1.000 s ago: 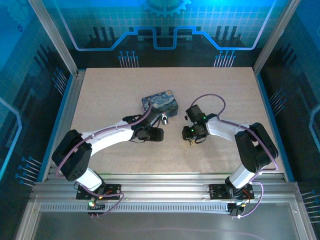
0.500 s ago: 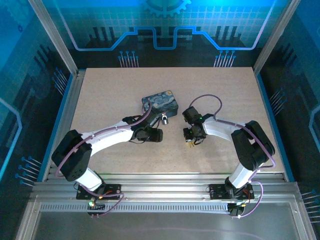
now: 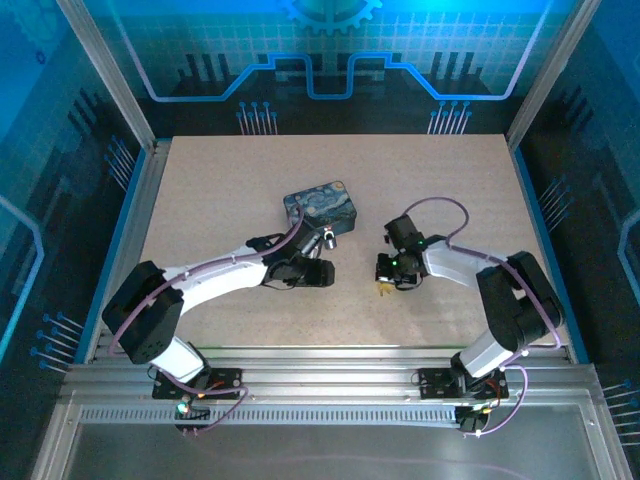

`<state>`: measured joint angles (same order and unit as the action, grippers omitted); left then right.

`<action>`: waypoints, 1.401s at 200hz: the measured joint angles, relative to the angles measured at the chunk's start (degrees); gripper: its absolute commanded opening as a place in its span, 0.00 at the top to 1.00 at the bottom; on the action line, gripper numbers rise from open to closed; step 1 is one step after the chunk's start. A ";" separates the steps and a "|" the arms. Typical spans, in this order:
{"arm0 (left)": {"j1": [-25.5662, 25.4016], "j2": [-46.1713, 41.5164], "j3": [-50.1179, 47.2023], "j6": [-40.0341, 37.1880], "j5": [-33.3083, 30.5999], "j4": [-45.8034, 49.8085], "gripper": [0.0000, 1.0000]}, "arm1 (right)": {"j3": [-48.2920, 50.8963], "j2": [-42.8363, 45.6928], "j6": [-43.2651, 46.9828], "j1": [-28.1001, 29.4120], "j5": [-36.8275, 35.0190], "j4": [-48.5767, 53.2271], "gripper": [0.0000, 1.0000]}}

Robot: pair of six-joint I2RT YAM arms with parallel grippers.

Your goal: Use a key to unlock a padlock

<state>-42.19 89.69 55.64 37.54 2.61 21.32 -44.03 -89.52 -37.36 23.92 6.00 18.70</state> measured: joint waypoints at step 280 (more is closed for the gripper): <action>6.58 -0.31 -4.87 4.76 8.72 -8.70 0.48 | -4.79 3.30 7.13 -0.31 2.29 5.84 0.55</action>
<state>-35.62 89.38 50.76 42.30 11.33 12.62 -48.82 -86.21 -30.24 23.62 8.29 24.53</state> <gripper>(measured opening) 0.517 0.427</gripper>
